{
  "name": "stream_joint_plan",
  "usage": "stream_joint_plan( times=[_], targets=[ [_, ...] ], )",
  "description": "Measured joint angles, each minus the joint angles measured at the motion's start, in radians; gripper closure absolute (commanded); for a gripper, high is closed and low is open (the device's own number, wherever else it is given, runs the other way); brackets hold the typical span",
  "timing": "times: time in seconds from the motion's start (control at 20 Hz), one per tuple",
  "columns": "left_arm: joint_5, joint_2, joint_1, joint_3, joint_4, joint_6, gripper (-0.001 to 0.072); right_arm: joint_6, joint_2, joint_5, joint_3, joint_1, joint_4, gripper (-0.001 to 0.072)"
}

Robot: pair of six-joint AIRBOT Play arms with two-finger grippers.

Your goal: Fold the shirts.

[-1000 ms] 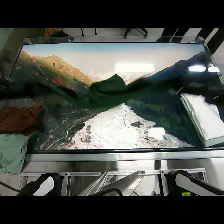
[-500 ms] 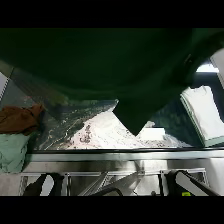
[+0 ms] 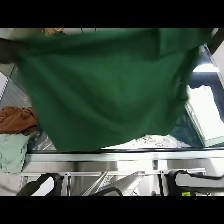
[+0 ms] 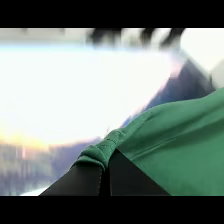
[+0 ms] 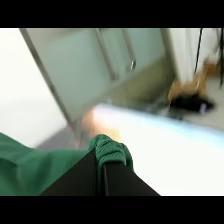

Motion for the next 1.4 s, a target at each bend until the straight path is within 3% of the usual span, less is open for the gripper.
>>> stream_joint_plan(
  times=[0.2, 0.35, 0.45, 0.5, 0.55, 0.6, 0.75, 1.0, 1.15, 1.2, 1.4],
  targets=[
    [0.120, -0.322, -0.096, -0.039, 0.103, 0.014, 0.0695, 0.003, -0.241, -0.146, -0.074, 0.116, -0.206, 0.0691],
    [0.143, -0.570, -0.119, 0.044, 0.115, 0.019, 0.0695, 0.003, -0.403, -0.270, -0.090, 0.146, -0.241, 0.0678],
    [0.136, -0.694, -0.125, 0.125, 0.098, 0.020, 0.0690, 0.003, -0.475, -0.323, -0.095, 0.153, -0.238, 0.0394],
    [0.129, -0.737, -0.126, 0.169, 0.084, 0.019, 0.0541, 0.003, -0.503, -0.340, -0.096, 0.155, -0.237, 0.0387],
    [0.114, -0.776, -0.125, 0.215, 0.074, 0.011, 0.0147, 0.003, -0.520, -0.352, -0.097, 0.154, -0.232, 0.0387],
    [0.089, -0.803, -0.122, 0.255, 0.069, 0.003, 0.0010, 0.003, -0.529, -0.355, -0.097, 0.149, -0.232, 0.0387],
    [-0.031, -0.845, -0.087, 0.375, 0.061, -0.042, 0.0010, 0.016, -0.520, -0.310, -0.098, 0.100, -0.232, 0.0387],
    [-0.312, -0.827, 0.029, 0.383, 0.071, -0.142, 0.0011, 0.056, -0.462, 0.044, -0.106, -0.034, -0.242, 0.0445],
    [-0.402, -0.746, 0.085, 0.197, 0.157, -0.169, 0.0009, 0.106, -0.444, 0.216, -0.159, -0.071, -0.266, 0.0446],
    [-0.409, -0.711, 0.099, 0.111, 0.201, -0.169, 0.0010, 0.121, -0.437, 0.257, -0.193, -0.079, -0.273, 0.0479],
    [-0.369, -0.555, 0.155, -0.246, 0.328, -0.149, 0.0010, 0.151, -0.364, 0.351, -0.420, -0.093, -0.293, 0.0484]
  ],
)
